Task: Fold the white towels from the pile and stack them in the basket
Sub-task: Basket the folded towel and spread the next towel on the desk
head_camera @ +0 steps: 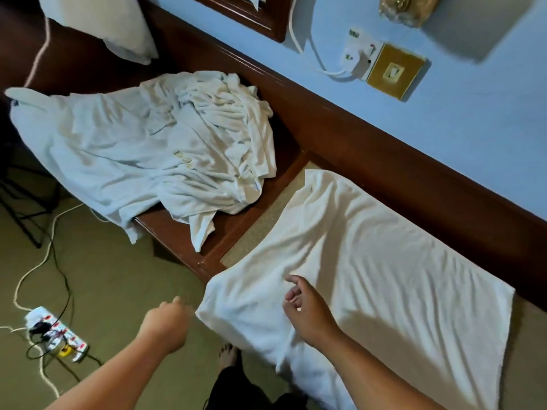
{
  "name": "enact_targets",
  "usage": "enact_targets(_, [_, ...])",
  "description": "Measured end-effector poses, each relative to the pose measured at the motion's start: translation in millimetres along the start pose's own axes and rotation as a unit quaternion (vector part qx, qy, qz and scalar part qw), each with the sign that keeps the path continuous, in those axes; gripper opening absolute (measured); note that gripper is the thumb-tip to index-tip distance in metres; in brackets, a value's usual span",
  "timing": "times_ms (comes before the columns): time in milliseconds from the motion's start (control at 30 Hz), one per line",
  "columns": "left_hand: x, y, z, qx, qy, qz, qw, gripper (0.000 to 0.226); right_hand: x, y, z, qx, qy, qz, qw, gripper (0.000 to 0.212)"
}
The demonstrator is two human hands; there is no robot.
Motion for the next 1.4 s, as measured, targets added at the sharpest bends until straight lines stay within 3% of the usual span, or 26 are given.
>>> enact_targets(100, [15, -7, -7, 0.016, -0.110, 0.143, 0.983, 0.056, 11, -5, -2, -0.025, -0.024, 0.062, 0.997, 0.043])
enact_targets(200, [37, -12, -20, 0.074, -0.161, 0.341, 0.923, 0.060, 15, -8, -3, -0.052, -0.043, 0.110, 0.992, 0.038])
enact_targets(367, [55, -14, -44, 0.133, -0.093, 0.620, 0.768, 0.060, 13, -7, -14, -0.062, -0.047, 0.154, 0.985, 0.033])
enact_targets(467, [52, -18, -61, 0.124, -0.065, 0.674, 0.726, 0.060, 9, -9, -24, -0.069, -0.044, 0.174, 0.981, 0.034])
enact_targets(533, [47, -19, -69, 0.131, -0.058, 0.649, 0.747, 0.049, 5, -10, -31, -0.077, -0.040, 0.179, 0.980, 0.033])
enact_targets(633, [46, -5, -70, 0.135, -0.113, 0.538, 0.825, 0.021, -2, -6, -42, -0.083, -0.041, 0.196, 0.976, 0.032])
enact_targets(700, [40, 5, -68, 0.173, -0.137, 0.477, 0.851, 0.021, -6, -5, -49, -0.089, -0.039, 0.205, 0.974, 0.032])
enact_targets(800, [6, 1, -69, 0.223, -0.055, 0.496, 0.837, 0.017, -14, -9, -66, -0.101, -0.034, 0.214, 0.971, 0.032])
enact_targets(900, [-12, -9, -73, 0.192, 0.023, 0.493, 0.848, 0.018, -26, -14, -82, -0.118, -0.022, 0.232, 0.965, 0.029])
enact_targets(1033, [-3, 8, -73, 0.165, -0.005, 0.446, 0.880, 0.008, -42, -18, -104, -0.140, -0.010, 0.258, 0.956, 0.030])
enact_targets(1233, [21, 40, -67, 0.169, -0.074, 0.464, 0.866, 0.037, -63, -19, -134, -0.140, 0.030, 0.355, 0.924, 0.043])
enact_targets(1400, [26, 60, -72, 0.181, -0.094, 0.472, 0.858, 0.038, -90, -12, -166, -0.142, 0.055, 0.431, 0.889, 0.050])
Point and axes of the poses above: each hand's wrist, its own z-axis away from the middle knuckle, its own y-axis out of the back of the hand, x = y × z, the point moved 3 cm from there along -z, towards the middle knuckle, and after that the axes turned 15 degrees about -x, right-handed, at the moved point
